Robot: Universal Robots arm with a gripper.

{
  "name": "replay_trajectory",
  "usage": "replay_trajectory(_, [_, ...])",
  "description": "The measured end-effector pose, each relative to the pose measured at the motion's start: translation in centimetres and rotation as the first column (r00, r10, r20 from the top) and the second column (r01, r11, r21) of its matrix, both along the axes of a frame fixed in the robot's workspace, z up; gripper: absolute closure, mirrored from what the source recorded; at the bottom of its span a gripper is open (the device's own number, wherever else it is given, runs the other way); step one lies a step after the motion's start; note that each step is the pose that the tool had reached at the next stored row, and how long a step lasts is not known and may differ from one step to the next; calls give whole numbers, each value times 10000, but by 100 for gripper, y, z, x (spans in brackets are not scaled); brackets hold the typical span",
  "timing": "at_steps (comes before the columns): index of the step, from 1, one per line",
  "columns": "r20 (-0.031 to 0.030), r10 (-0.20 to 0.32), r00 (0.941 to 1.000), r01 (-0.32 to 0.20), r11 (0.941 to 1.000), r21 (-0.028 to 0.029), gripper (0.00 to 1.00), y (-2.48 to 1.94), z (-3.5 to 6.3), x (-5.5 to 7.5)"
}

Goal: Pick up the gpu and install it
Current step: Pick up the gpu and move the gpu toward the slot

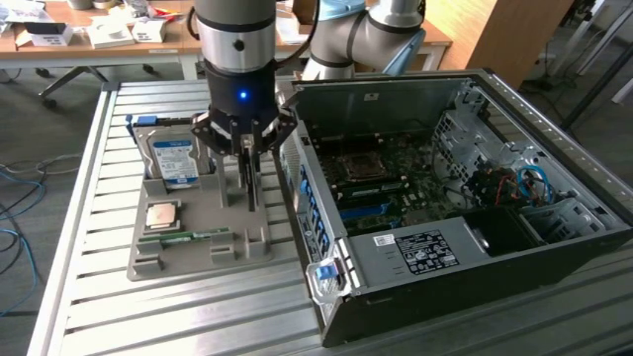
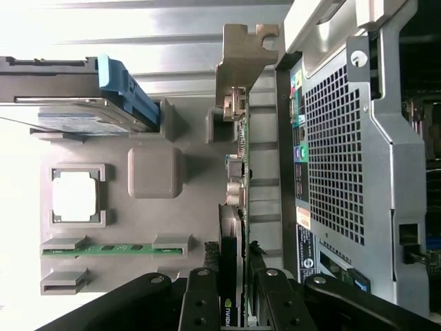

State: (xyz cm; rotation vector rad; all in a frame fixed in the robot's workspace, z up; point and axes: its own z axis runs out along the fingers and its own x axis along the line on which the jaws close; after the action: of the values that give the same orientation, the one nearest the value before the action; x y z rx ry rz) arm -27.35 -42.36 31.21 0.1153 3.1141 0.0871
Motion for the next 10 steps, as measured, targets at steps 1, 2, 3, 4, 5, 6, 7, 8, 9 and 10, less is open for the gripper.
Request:
replay_trajectory(1, [1, 0, 10000, 0, 10000, 2, 73, 0, 28, 0])
replay_trajectory(2, [1, 0, 10000, 0, 10000, 4, 73, 0, 58, 0])
replay_trajectory(3, [2, 1, 10000, -1, 10000, 8, 73, 0, 88, 0])
replay_trajectory(4, [3, 0, 10000, 0, 10000, 9, 73, 0, 115, 0])
replay_trajectory(5, [4, 0, 10000, 0, 10000, 11, 73, 0, 140, 0])
replay_trajectory(6, [5, 0, 10000, 0, 10000, 12, 73, 0, 167, 0])
replay_trajectory(7, [6, 0, 10000, 0, 10000, 14, 73, 0, 195, 0])
replay_trajectory(8, [6, 1, 10000, -1, 10000, 17, 73, 0, 225, 0])
replay_trajectory(9, [7, 1, 10000, -1, 10000, 22, 73, 0, 252, 0])
replay_trajectory(10, [8, 0, 10000, 0, 10000, 29, 73, 0, 284, 0])
